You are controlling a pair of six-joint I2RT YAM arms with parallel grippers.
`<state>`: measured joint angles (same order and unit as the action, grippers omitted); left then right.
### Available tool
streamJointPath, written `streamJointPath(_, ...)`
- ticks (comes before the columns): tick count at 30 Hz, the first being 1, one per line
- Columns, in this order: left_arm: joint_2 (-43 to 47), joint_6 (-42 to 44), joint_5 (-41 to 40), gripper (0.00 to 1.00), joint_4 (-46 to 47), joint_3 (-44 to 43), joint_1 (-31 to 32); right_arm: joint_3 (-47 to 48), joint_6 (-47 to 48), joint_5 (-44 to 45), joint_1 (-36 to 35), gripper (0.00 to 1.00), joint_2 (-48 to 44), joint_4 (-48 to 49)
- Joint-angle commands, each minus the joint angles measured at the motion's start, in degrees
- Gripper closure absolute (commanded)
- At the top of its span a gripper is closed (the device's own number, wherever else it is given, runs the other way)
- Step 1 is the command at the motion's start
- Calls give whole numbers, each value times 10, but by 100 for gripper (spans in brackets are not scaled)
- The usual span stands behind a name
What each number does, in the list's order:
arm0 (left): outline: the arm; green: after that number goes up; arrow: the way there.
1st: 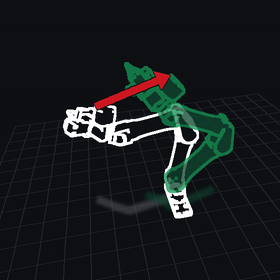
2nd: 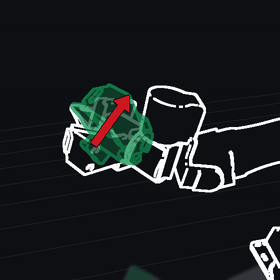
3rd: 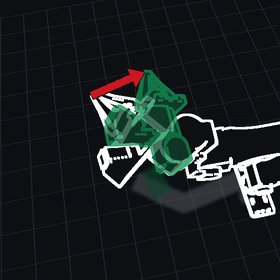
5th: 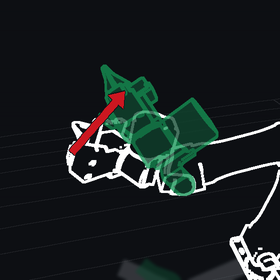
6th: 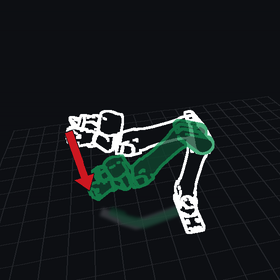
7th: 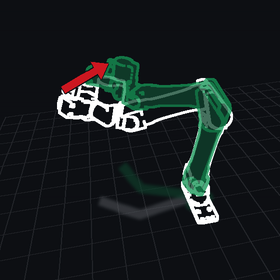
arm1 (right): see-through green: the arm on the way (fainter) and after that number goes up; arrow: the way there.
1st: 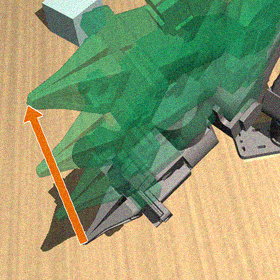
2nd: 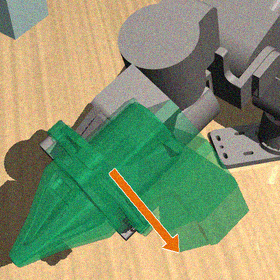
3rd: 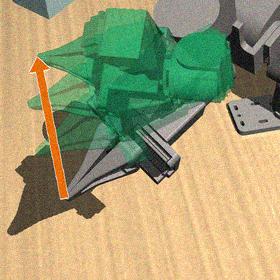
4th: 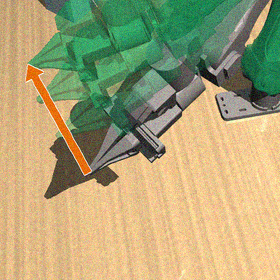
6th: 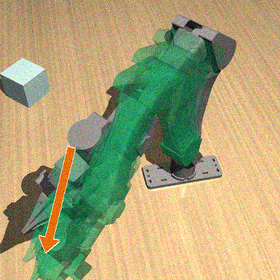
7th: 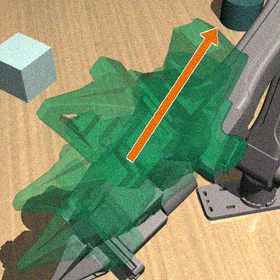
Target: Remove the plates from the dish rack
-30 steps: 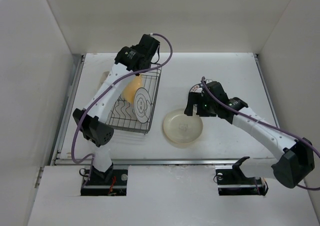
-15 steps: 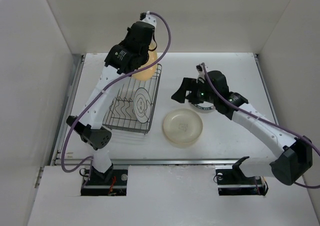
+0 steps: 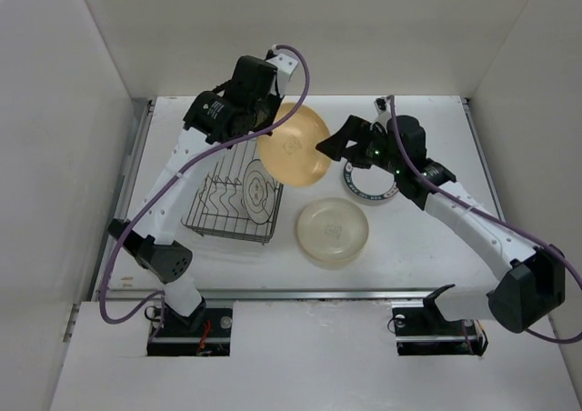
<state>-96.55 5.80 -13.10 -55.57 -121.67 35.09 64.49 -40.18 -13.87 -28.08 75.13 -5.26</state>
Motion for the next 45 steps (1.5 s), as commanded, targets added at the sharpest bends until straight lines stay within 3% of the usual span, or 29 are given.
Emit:
streamJointPath(1,26,-37,80,100,-4,10,-5,-34,-24,-23,9,0,-16,69)
streamJointPath(3,32,-44,106,100,-4,10,-11,-39,-30,-29,9,10,-23,76)
streamJointPath(4,32,-44,133,100,-4,10,-18,-39,-30,-29,14,19,-23,76)
streamJointPath(5,32,-53,143,100,-4,10,-18,-39,-30,-29,14,38,-16,68)
streamJointPath(6,32,-60,143,100,-4,5,-18,-39,-30,-29,14,45,-16,61)
streamJointPath(10,37,-65,173,100,-11,-7,-18,-52,-30,-29,25,58,-22,61)
streamJointPath(11,37,-65,173,100,-11,-7,-18,-58,-30,-29,25,78,-22,61)
streamJointPath(12,37,-65,173,100,-11,-7,-18,-58,-30,-29,25,92,-29,55)
streamJointPath(13,37,-65,173,100,-18,-1,-18,-58,-30,-20,25,100,-37,48)
streamJointPath(15,37,-54,151,96,-23,6,-18,-58,-30,-13,30,100,-45,32)
streamJointPath(17,32,-47,139,63,-40,6,-18,-64,-30,8,30,100,-66,-8)
streamJointPath(18,27,-41,122,33,-46,6,-18,-64,-30,20,30,100,-74,-27)
streamJointPath(21,22,-35,98,24,-59,27,-18,-95,-24,55,30,100,-123,-93)
streamJointPath(22,22,-35,73,10,-59,36,-18,-109,-24,61,30,100,-139,-105)
streamJointPath(24,22,-30,35,0,-64,49,-18,-144,-24,83,30,100,-185,-149)
streamJointPath(29,-22,-13,-63,4,-94,74,-23,-202,-29,106,30,100,-214,-247)
streamJointPath(35,-60,-8,-72,15,-100,146,-23,-276,-35,93,30,100,-174,-221)
streamJointPath(37,-68,-8,-104,15,-91,158,-23,-286,-35,99,30,80,-155,-205)
streamJointPath(39,-80,-8,-116,16,-85,163,-23,-286,-30,105,30,67,-126,-194)
streamJointPath(40,-80,-8,-116,16,-85,163,-23,-281,-30,111,24,53,-117,-194)
streamJointPath(42,-80,-8,-123,18,-85,168,-23,-276,-23,124,24,47,-97,-189)
streamJointPath(45,-87,-8,-123,24,-79,179,-23,-270,-17,134,19,47,-83,-189)
